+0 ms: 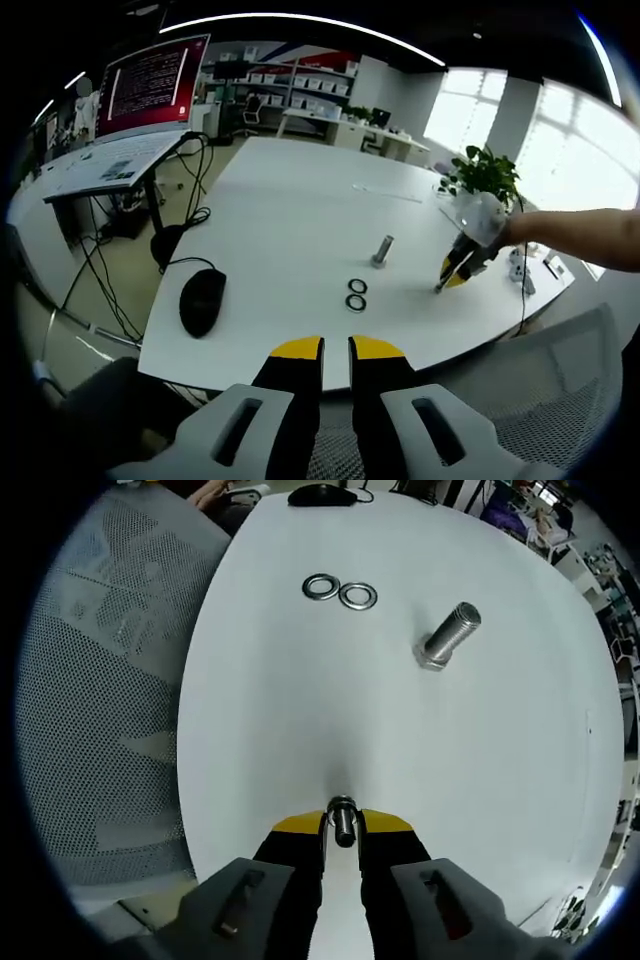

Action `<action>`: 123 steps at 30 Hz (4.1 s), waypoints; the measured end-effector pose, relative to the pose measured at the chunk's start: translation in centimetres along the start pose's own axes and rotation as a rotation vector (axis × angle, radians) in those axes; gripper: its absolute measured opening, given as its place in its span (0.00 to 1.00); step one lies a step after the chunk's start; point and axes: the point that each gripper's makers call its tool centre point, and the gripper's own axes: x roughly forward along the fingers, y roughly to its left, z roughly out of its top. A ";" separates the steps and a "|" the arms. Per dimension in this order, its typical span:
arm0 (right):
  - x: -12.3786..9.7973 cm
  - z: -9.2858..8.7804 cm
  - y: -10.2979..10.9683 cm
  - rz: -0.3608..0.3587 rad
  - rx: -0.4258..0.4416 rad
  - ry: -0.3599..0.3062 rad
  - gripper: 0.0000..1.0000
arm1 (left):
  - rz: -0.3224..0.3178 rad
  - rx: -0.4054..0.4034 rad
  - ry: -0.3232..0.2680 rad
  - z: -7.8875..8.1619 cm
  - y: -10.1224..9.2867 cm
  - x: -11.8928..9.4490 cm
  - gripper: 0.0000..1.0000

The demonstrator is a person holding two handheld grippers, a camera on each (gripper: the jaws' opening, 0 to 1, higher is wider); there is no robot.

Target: Place the washer onto the threaded stud by aligning its center hole with the stud, sliding it down to the base, and recovering from edge contact or off-axis alignment until the washer reaches the visible bottom stop.

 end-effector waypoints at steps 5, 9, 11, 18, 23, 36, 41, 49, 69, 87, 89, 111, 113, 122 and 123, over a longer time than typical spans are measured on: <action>0.2 -0.1 0.2 -0.002 -0.003 0.003 0.14 | 0.000 0.002 0.003 0.0 0.0 0.0 0.07; 0.4 -0.1 0.2 -0.007 0.002 0.002 0.14 | -0.002 0.005 0.005 -0.1 0.0 0.0 0.07; 0.5 -0.3 0.1 -0.011 0.017 0.007 0.15 | -0.003 0.007 0.006 -0.1 0.0 0.0 0.07; -0.9 0.4 -0.5 -0.073 0.122 -0.068 0.22 | -0.015 0.016 0.007 -0.1 -0.2 0.0 0.07; -4.1 1.4 -0.6 -0.133 0.192 -0.181 0.22 | -0.014 0.019 0.013 -0.2 -0.2 0.1 0.07; -17.3 3.9 2.9 -0.297 0.372 -0.544 0.26 | -0.020 0.026 0.018 -0.2 -0.4 0.0 0.07; -20.8 3.5 5.2 -0.326 0.522 -0.713 0.25 | -0.038 0.046 0.019 -0.2 -0.7 0.0 0.07; -23.9 1.5 8.5 -0.418 0.722 -0.907 0.25 | -0.024 0.054 -0.018 0.5 -0.5 -0.1 0.06; -21.3 -0.9 11.4 -0.565 0.850 -0.933 0.26 | -0.065 0.109 -0.094 1.8 -1.4 -0.4 0.04; -17.0 -1.6 13.4 -0.531 1.114 -0.956 0.24 | -0.076 0.100 -0.092 1.8 -1.4 -0.1 0.03; -17.5 -2.3 13.1 -0.605 1.065 -0.892 0.24 | -0.060 0.108 -0.108 2.1 -1.0 -0.3 0.01; -16.6 -3.1 12.5 -0.511 1.142 -0.928 0.24 | 0.030 0.064 -0.184 3.3 -0.7 -0.8 0.00; -16.7 -3.1 12.4 -0.515 1.142 -0.944 0.24 | 0.027 0.068 -0.161 2.8 -0.7 -0.8 0.00; -17.9 -1.1 12.5 -0.498 1.045 -1.037 0.24 | 0.024 0.050 -0.159 2.8 -0.2 -0.7 0.00; -18.0 -0.9 12.5 -0.499 1.037 -1.044 0.24 | 0.021 0.049 -0.159 2.8 -0.1 -0.7 0.00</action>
